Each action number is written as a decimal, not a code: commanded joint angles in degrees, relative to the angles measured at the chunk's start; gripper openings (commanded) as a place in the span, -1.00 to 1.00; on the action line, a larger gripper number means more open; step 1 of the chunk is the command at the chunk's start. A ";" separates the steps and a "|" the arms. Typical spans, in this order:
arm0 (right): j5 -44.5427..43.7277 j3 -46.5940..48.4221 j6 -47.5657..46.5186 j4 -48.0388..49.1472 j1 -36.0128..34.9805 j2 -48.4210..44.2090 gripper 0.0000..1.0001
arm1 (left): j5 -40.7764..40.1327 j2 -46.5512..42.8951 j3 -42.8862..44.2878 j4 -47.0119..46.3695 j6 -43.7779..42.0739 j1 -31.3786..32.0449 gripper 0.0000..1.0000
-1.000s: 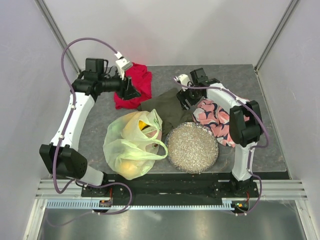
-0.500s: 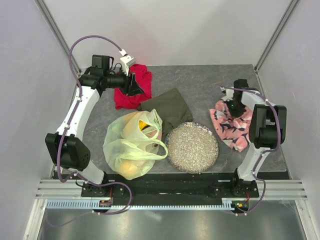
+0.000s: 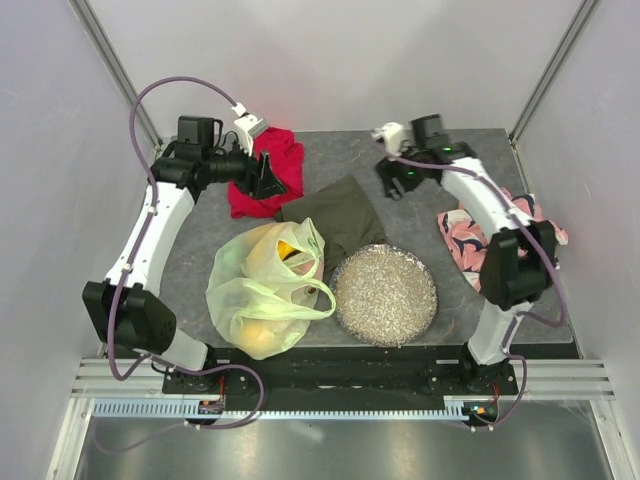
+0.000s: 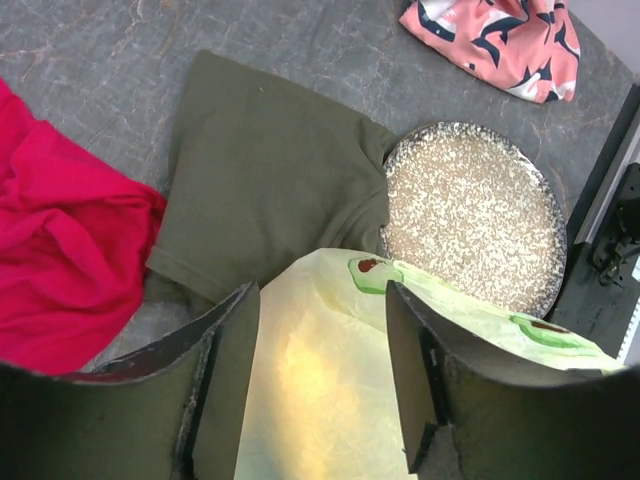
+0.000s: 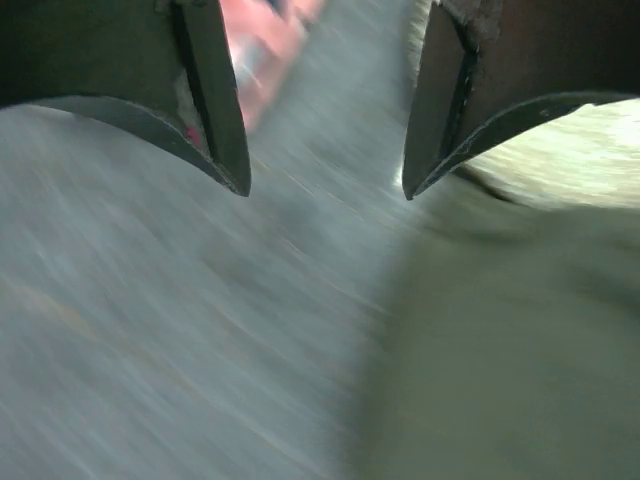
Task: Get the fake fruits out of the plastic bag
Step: Move the distractor to the center of the board, then move the distractor to the corner of the board.
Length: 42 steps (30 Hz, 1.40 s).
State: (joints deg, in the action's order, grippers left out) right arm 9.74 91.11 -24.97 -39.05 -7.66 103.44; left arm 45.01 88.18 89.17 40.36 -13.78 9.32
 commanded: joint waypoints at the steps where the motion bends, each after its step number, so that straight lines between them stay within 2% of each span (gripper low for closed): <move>1: 13.38 7.20 1.32 -4.44 -8.41 8.69 0.50 | -0.72 -5.38 -2.15 2.43 -0.01 -0.18 0.42; 2: 12.25 10.81 3.85 -4.81 -10.08 13.06 0.60 | 0.07 -6.61 -3.37 3.75 -1.15 -0.18 0.50; 3: 10.15 12.32 5.10 -4.72 -10.44 16.41 0.62 | 0.07 -7.14 -4.52 4.37 -2.55 -0.18 0.50; 10: 2.49 18.57 8.62 -2.52 -10.80 25.22 0.61 | -1.94 -10.57 -6.46 8.68 -6.35 -0.09 0.51; 13: 3.70 20.15 8.62 -2.79 -10.88 28.48 0.53 | -2.56 -10.84 -7.07 9.03 -6.43 -0.09 0.50; 16: 2.76 21.30 9.15 -2.44 -10.97 29.89 0.12 | -2.74 -10.58 -7.25 8.95 -6.35 -0.09 0.48; 17: 1.09 21.30 9.59 -1.74 -10.80 30.33 -0.28 | -2.91 -10.40 -7.25 8.95 -6.35 -0.09 0.47; 19: -3.99 22.09 9.85 -0.68 -10.10 30.94 -0.67 | -2.91 -9.96 -7.16 9.04 -6.35 -0.09 0.46; 20: -5.85 22.44 10.81 -0.42 -9.48 31.73 -0.96 | -2.83 -9.79 -6.90 9.04 -6.35 -0.09 0.46; 21: -7.26 23.31 11.26 0.11 -8.61 32.17 -1.00 | -2.83 -9.52 -6.81 9.04 -6.35 -0.09 0.46; 24: -13.15 24.72 10.74 1.25 -4.04 32.97 -1.00 | -2.83 -8.91 -6.37 8.95 -6.43 -0.09 0.45; 31: -23.17 26.22 6.87 3.89 12.11 33.41 -1.00 | -1.07 -7.24 -6.46 8.42 -6.00 -0.01 0.44; 36: -28.54 24.99 8.87 5.39 17.94 30.87 -1.00 | -0.02 -6.00 -6.11 7.89 -4.77 0.26 0.47; 38: -26.71 23.86 10.81 5.39 18.56 26.66 -0.94 | 1.12 -6.26 -6.11 8.42 -5.20 0.69 0.53; 39: -20.26 22.98 11.60 5.47 19.26 24.55 -0.78 | 2.78 -6.44 -6.20 9.03 -7.38 1.83 0.71; 40: -16.98 22.36 13.09 5.39 19.44 20.35 -0.22 | 3.49 -6.53 -5.85 12.26 -9.66 2.88 0.87; 42: -7.94 19.82 13.11 4.42 19.18 15.76 0.29 | 0.71 -7.49 -5.93 14.39 -15.28 7.61 0.96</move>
State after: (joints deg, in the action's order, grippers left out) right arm -11.88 112.90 -14.28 -34.61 14.63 133.05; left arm 44.21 82.19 82.06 50.06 -20.14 10.81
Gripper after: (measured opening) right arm 0.432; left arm 0.947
